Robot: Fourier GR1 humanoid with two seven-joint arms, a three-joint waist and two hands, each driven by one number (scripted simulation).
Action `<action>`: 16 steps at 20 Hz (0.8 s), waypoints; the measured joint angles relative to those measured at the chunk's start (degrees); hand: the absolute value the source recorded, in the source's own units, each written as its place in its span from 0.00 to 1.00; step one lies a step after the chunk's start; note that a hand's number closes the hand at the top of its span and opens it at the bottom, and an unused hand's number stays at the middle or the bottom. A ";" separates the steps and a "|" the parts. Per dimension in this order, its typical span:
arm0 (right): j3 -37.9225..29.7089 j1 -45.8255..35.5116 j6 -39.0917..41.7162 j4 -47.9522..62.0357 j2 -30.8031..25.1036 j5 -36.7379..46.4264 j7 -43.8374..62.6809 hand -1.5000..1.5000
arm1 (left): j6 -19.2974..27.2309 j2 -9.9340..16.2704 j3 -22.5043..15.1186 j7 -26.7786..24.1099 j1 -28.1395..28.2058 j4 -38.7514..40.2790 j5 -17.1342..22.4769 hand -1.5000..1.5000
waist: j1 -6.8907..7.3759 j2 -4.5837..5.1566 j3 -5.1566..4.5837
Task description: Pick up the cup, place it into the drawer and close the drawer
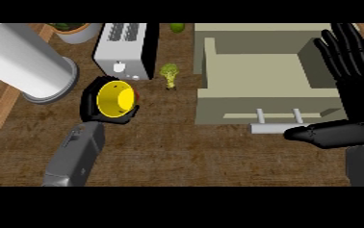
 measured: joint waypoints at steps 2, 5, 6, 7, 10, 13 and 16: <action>-0.67 0.00 0.50 0.90 -0.50 -0.34 -0.44 0.00 | 0.07 -1.57 -1.21 1.91 -1.80 -3.20 0.01 1.00 | 0.32 -0.13 0.05; -0.32 -0.04 -0.19 0.92 -0.07 0.76 -0.94 0.00 | 0.55 -2.90 -2.84 6.44 -5.08 -7.60 0.04 1.00 | 0.51 -0.23 0.07; -0.57 -0.53 -0.21 1.77 -0.26 0.91 -1.18 0.00 | 0.56 -3.47 -3.61 8.16 -5.75 -9.52 0.02 1.00 | 0.69 -0.26 0.07; -0.69 0.05 0.03 1.75 -0.32 0.87 -1.53 0.00 | 0.63 -3.72 -4.10 10.45 -6.83 -11.30 0.21 1.00 | 0.71 -0.30 0.07; -1.13 0.90 0.35 0.97 -0.49 0.29 -1.32 0.00 | 2.68 -5.17 -6.20 17.09 -10.13 -16.00 0.56 1.00 | 0.57 -0.36 0.09; -0.76 1.45 0.12 0.68 -0.08 0.95 -1.88 0.00 | 5.73 -6.01 -8.23 23.82 -13.96 -19.85 1.29 1.00 | 0.42 -0.32 0.08; -1.04 -0.49 -0.25 2.12 -0.16 0.81 -1.57 0.00 | 9.79 -6.42 -10.33 29.26 -19.91 -20.11 1.82 1.00 | 0.00 -0.13 0.07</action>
